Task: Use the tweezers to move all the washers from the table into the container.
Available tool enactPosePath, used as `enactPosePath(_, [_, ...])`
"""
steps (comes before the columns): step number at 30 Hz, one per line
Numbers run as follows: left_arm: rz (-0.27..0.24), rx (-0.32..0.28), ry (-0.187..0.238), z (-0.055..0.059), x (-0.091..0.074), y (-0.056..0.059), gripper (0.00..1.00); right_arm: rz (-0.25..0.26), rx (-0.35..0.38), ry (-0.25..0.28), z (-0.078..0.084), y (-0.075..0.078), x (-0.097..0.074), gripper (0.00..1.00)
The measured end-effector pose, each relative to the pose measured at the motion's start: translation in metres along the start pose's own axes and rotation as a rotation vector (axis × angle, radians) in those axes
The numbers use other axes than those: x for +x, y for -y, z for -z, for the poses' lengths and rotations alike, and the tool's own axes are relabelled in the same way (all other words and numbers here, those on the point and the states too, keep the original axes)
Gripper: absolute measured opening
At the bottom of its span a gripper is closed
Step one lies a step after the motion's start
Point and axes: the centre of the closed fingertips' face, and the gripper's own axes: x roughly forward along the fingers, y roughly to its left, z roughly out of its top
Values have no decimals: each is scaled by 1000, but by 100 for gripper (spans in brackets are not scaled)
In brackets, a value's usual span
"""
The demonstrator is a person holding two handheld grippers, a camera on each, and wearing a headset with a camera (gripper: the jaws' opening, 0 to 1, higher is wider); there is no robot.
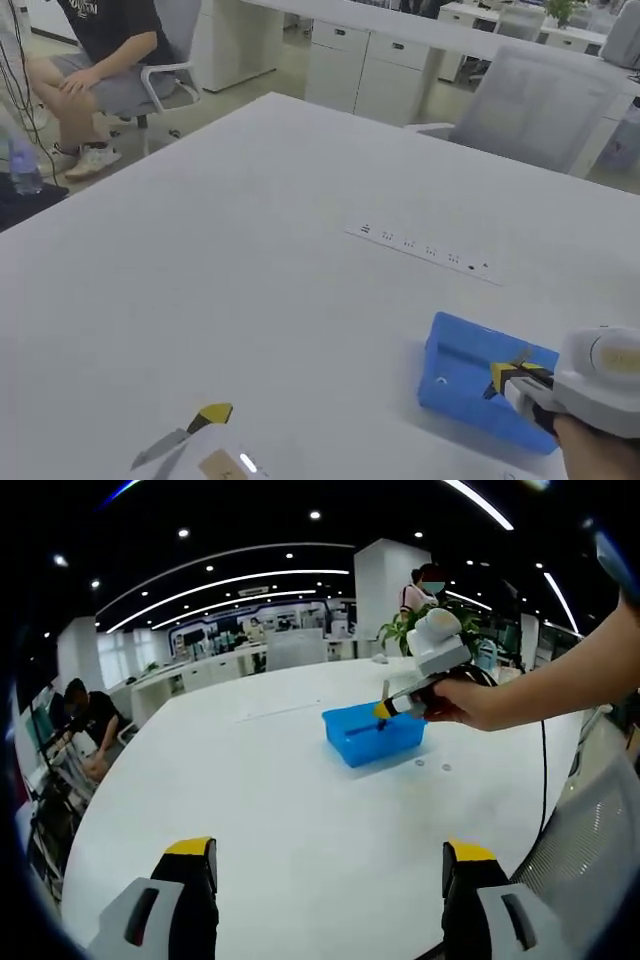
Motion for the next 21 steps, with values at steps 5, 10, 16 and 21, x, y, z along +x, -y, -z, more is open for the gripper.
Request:
enactPosePath(5, [1, 0, 3, -1, 0, 0, 95, 4, -12, -1, 1, 2, -2, 3])
enactPosePath(10, [9, 8, 2, 0, 0, 2, 95, -18, -38, 23, -7, 4, -10, 3])
enactPosePath(16, [16, 19, 4, -1, 0, 5, 95, -38, 42, 82, -22, 5, -41, 3])
enactPosePath(21, [17, 15, 7, -1, 0, 5, 95, -54, 116, 144, -27, 5, -71, 3])
